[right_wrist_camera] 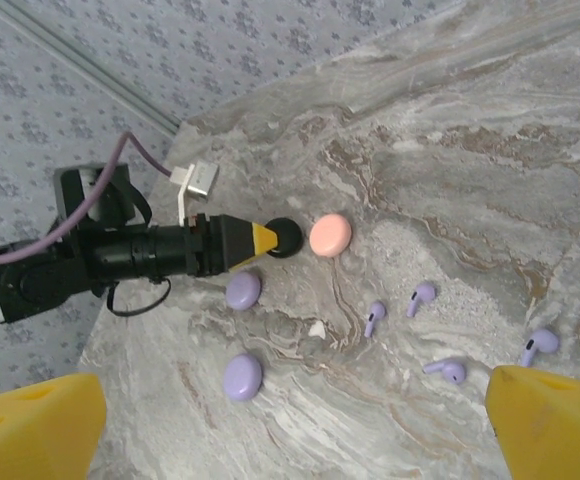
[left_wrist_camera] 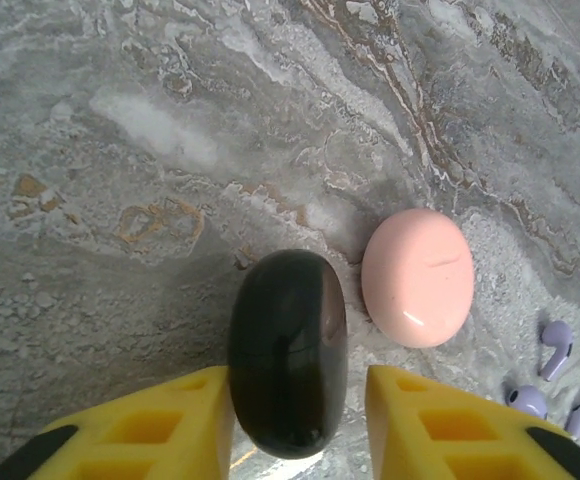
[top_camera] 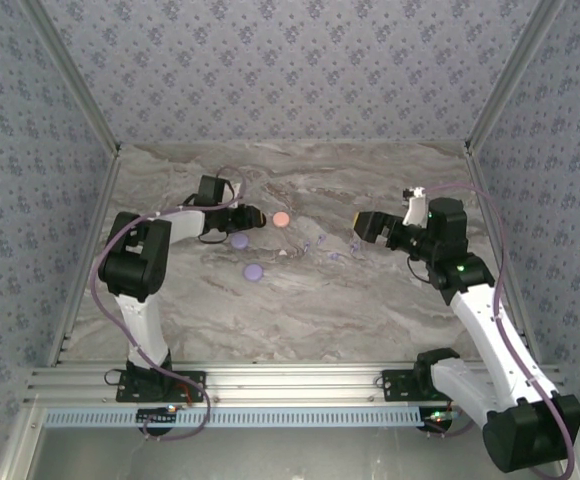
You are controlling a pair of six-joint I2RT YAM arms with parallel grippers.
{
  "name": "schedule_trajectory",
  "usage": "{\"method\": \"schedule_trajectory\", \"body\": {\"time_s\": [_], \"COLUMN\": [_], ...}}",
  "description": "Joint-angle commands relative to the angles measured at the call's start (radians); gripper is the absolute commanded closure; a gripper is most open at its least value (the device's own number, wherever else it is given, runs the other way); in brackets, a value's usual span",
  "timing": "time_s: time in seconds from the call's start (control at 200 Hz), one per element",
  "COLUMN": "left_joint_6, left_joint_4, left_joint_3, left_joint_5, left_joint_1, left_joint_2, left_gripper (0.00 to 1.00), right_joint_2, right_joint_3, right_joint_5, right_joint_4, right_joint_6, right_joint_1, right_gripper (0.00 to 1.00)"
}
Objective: Insert wireless bluetooth earbuds into charging case
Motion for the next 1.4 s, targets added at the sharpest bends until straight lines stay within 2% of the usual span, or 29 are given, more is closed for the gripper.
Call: {"method": "schedule_trajectory", "body": {"time_s": [0.0,0.175,0.35,0.47,0.68,0.84,1.109,1.394], "left_joint_6": [0.033,0.068,0.102,0.106,0.057,-0.008,-0.037,-0.013], "left_joint_4": [-0.034,-0.062,-0.059,-0.030,-0.009,-0.018,-0.094,-0.171], "left_joint_3": [0.021,0.021,-0.045,-0.134,-0.300,-0.403,-0.519,-0.542], "left_joint_5": [-0.018,-0.023,-0.068,-0.116,-0.230,-0.277,-0.341,-0.352], "left_joint_1": [0.023,0.047,0.052,0.056,0.090,0.149,0.235,0.270], "left_joint_2": [-0.024,-0.095,-0.261,-0.410,-0.666,-0.827,-1.040,-1.137], "left_gripper": [0.58,0.51,0.48,0.44,0.32,0.25,0.18,0.15], "right_joint_2": [0.019,0.067,0.165,0.290,0.563,0.777,1.114,1.332], "right_joint_3": [0.052,0.078,0.119,0.183,0.347,0.509,0.791,1.017], "right_joint_5": [0.067,0.115,0.218,0.298,0.414,0.430,0.556,0.625], "right_joint_4": [-0.083,-0.115,-0.142,-0.176,-0.229,-0.266,-0.329,-0.424], "right_joint_6": [-0.063,-0.109,-0.170,-0.204,-0.248,-0.227,-0.232,-0.264], "right_joint_1": [0.041,0.116,0.247,0.372,0.555,0.622,0.705,0.748], "right_gripper": [0.00,0.00,0.00,0.03,0.07,0.08,0.00,0.00]}}
